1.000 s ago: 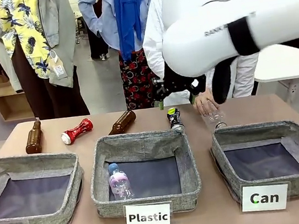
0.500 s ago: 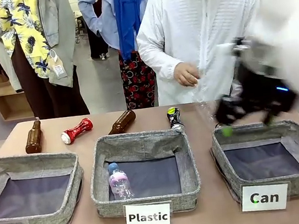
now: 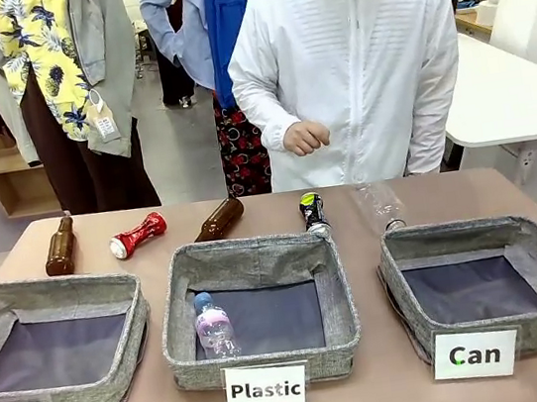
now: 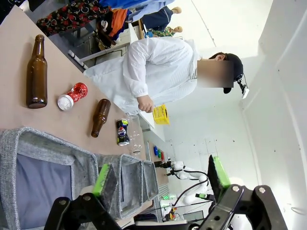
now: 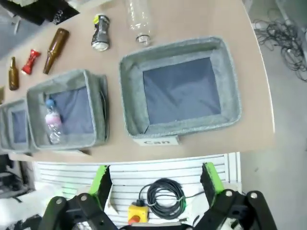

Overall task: Sort the can waste into the basket.
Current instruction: Pick up the can waste from the table and place it in the right Fabric basket.

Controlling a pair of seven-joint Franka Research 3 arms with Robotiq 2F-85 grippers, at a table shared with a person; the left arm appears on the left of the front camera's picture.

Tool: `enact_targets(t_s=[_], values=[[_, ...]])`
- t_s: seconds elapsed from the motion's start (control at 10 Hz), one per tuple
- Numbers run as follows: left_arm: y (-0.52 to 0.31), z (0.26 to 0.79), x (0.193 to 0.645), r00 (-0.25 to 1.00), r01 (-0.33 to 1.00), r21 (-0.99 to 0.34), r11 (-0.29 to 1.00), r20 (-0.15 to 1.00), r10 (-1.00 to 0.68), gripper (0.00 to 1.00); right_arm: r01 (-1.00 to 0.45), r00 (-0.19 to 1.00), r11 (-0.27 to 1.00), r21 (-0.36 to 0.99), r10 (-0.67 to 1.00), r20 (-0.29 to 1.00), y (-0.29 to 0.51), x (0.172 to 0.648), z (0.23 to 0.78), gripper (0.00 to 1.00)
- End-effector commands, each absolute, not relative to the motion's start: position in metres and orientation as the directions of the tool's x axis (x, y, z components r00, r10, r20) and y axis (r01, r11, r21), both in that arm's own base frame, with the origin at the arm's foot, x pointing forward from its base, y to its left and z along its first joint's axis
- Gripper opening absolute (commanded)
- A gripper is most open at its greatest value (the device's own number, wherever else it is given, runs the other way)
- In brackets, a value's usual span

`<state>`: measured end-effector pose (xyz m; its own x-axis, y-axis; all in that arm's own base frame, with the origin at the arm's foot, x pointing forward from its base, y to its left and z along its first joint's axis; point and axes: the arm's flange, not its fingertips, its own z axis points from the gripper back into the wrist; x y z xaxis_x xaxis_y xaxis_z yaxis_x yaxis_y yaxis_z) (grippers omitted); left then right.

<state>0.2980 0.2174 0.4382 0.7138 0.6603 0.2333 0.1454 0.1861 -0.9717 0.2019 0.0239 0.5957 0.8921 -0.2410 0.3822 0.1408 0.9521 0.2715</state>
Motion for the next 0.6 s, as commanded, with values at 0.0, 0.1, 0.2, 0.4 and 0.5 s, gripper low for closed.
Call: enact_targets(t_s=[0.0, 0.1, 0.2, 0.4, 0.5], values=[[0.217, 0.438, 0.298, 0.710, 0.171, -0.967, 0.190, 0.254, 0.656, 1.00, 0.271, 0.847, 0.916, 0.295, -0.372, 0.379, 0.025, 0.217, 0.482, 1.00], [0.217, 0.438, 0.298, 0.710, 0.171, -0.967, 0.190, 0.254, 0.656, 1.00, 0.141, 0.892, 0.952, 0.272, -0.241, 0.382, 0.024, 0.202, 0.596, 1.00], [0.217, 0.438, 0.298, 0.710, 0.171, -0.967, 0.190, 0.254, 0.656, 1.00, 0.141, 0.892, 0.952, 0.272, -0.241, 0.382, 0.024, 0.202, 0.596, 1.00], [0.217, 0.438, 0.298, 0.710, 0.171, -0.967, 0.190, 0.254, 0.656, 1.00, 0.197, 0.881, 0.943, 0.269, -0.290, 0.373, 0.015, 0.215, 0.591, 1.00], [0.217, 0.438, 0.298, 0.710, 0.171, -0.967, 0.190, 0.254, 0.656, 1.00, 0.096, 0.922, 0.948, 0.304, -0.200, 0.332, 0.023, 0.239, 0.591, 1.00]])
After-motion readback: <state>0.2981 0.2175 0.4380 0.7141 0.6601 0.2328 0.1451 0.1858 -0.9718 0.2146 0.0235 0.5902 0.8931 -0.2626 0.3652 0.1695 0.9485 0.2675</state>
